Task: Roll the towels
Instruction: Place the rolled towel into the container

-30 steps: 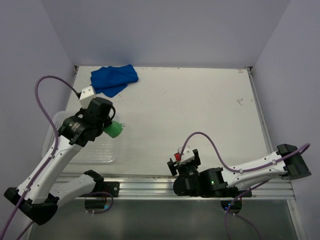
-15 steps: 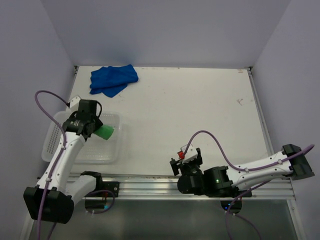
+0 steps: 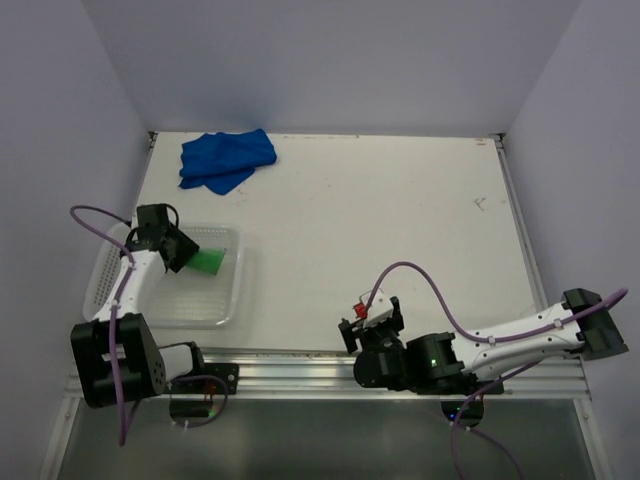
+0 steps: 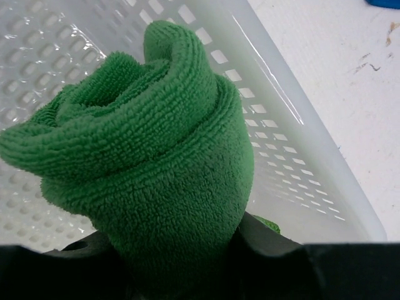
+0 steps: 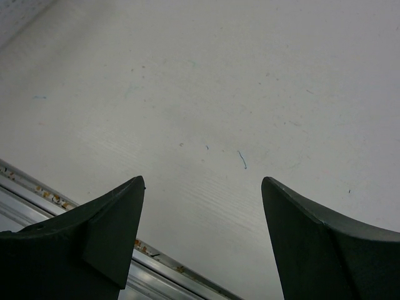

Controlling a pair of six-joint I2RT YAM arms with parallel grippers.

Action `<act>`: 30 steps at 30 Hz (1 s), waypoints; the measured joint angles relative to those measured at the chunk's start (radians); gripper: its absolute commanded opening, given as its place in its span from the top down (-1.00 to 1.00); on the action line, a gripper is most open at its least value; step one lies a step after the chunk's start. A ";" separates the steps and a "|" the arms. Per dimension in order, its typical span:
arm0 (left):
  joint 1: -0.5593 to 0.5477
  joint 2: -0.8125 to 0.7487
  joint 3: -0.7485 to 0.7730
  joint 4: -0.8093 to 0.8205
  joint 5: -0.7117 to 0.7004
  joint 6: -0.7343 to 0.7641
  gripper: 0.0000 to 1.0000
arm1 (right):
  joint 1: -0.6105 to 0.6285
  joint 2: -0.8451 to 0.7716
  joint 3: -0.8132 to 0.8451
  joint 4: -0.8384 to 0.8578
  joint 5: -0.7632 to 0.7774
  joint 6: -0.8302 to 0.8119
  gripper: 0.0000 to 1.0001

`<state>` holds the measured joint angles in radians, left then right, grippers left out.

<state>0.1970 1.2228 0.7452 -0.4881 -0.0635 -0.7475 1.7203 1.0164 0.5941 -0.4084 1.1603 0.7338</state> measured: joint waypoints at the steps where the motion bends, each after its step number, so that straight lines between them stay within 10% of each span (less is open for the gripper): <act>1: 0.006 0.003 -0.006 0.013 0.010 0.000 0.38 | 0.000 0.004 0.000 0.000 0.000 0.000 -0.59; 30: 0.078 0.117 -0.114 0.218 0.172 -0.005 -0.34 | -0.035 0.056 0.000 -0.027 -0.002 0.014 -0.59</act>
<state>0.2749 1.3399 0.6308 -0.2699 0.1081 -0.7528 1.6855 1.0729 0.5941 -0.4355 1.1580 0.7483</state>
